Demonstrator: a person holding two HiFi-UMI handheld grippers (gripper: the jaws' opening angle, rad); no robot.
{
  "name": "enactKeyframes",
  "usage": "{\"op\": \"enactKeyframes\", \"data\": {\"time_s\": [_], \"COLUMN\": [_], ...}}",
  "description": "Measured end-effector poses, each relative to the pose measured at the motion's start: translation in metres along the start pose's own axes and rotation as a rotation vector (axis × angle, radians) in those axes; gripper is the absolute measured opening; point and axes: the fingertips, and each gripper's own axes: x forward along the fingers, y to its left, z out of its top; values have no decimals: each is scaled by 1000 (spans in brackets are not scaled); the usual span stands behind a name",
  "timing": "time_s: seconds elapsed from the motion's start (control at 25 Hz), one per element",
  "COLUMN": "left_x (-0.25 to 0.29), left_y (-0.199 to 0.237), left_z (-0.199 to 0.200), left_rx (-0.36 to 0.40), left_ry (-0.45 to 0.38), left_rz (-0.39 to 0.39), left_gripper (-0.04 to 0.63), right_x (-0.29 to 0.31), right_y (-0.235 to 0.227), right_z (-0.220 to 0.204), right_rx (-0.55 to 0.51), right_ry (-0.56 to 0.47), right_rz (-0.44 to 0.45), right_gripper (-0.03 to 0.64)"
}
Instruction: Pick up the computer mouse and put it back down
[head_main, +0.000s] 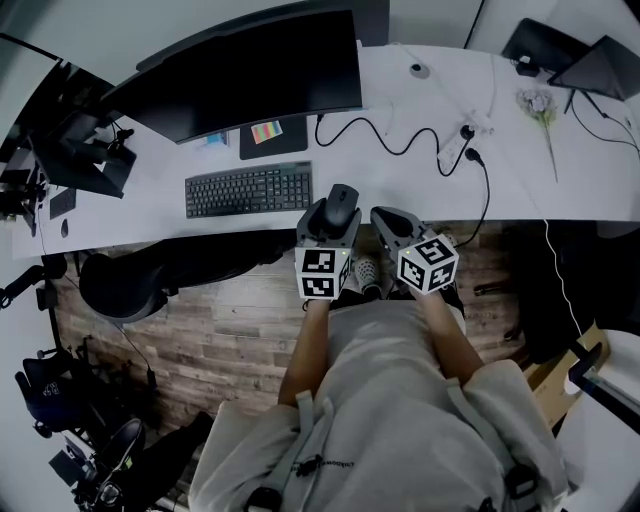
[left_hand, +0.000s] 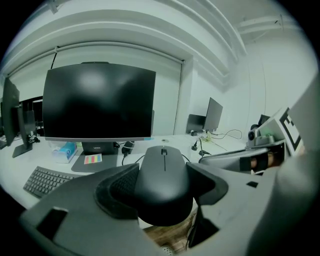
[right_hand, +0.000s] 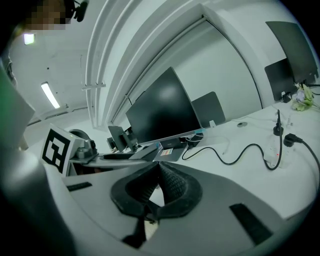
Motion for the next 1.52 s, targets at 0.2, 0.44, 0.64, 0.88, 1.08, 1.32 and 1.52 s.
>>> {"op": "enactKeyframes", "data": {"time_s": [0.2,0.44,0.64,0.88,1.08,1.32,1.52], "left_x": [3,17,36,58,80,104,123], "left_y": [2,-4,-4,-10,-11,-14,-15], "left_z": [-1,0,2,2,-3,-22,-36], "left_rx": [1,7,3,5,5,-9,-25], "left_ry": [0,21,34,62,95,147,198], "left_rz": [1,-20,-20,-15,-3,10,19], "left_gripper": [302,302,302,302,302,302,302], "right_x": [0,0,0,-2,0,-3,-2], "right_y": [1,-9,-21,-44,-60,-86,-99], "right_z": [10,13,17,28,34,36,40], "right_rx": [-16,-13,-26,-20,-24,-15,-9], "right_ry": [-20,-20,-11,-6,11,27,40], "right_rz": [-3,-7,-4,1,15,14,36], "right_gripper": [8,8,8,8,8,8,8]}}
